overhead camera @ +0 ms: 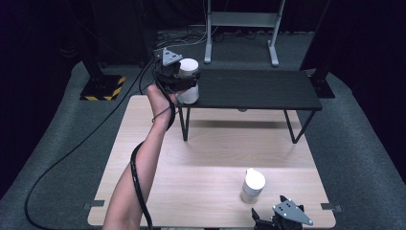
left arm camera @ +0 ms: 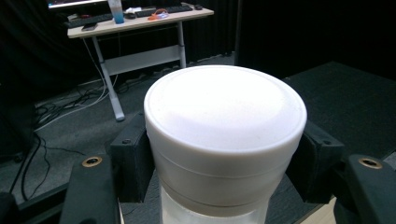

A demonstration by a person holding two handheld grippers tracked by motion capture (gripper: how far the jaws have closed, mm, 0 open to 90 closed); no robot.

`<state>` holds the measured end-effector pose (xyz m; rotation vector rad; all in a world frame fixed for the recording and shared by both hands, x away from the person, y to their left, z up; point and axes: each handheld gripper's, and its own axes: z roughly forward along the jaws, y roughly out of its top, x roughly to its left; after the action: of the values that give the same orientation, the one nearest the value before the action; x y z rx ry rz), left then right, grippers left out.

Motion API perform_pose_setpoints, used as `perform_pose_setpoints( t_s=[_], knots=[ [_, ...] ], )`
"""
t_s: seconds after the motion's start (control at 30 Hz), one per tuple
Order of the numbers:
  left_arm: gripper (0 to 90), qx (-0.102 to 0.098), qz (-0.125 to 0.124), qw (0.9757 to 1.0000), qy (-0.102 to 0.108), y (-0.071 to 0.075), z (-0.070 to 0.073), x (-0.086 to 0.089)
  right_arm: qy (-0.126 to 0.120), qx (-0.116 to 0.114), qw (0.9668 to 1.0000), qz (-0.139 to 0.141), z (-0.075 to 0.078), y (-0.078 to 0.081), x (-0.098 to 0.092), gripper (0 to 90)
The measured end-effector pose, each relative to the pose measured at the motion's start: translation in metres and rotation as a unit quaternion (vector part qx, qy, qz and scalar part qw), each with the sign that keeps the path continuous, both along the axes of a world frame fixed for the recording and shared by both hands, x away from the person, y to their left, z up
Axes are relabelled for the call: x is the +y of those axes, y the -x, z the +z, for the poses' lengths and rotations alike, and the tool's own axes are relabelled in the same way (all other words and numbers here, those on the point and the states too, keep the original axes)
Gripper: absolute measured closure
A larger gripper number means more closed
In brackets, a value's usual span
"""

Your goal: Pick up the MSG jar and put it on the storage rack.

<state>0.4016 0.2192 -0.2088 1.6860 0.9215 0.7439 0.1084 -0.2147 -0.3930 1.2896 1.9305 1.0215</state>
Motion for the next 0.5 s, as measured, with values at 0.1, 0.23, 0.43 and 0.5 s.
perform_pose_setpoints(
  t_s=[0.1, 0.23, 0.43, 0.5],
  knots=[
    [34.0, 0.001, 0.003, 1.0000, 0.001, -0.0011, -0.0011, -0.0001, 0.000, 0.000, 1.0000, 0.000, -0.0003, -0.0002, -0.0004, 0.0],
    [34.0, 0.005, 0.006, 1.0000, 0.001, -0.0031, -0.0026, 0.0007, 0.000, 0.000, 1.0000, 0.000, -0.0006, 0.0000, -0.0006, 0.0],
    [34.0, 0.008, 0.005, 1.0000, 0.002, -0.0052, -0.0049, 0.0028, -0.001, 0.001, 1.0000, -0.002, -0.0008, 0.0006, -0.0014, 0.0],
    [34.0, 0.010, 0.007, 0.9999, 0.002, -0.0061, -0.0061, 0.0030, -0.002, 0.001, 1.0000, -0.003, -0.0011, 0.0006, -0.0017, 0.0]
  ],
)
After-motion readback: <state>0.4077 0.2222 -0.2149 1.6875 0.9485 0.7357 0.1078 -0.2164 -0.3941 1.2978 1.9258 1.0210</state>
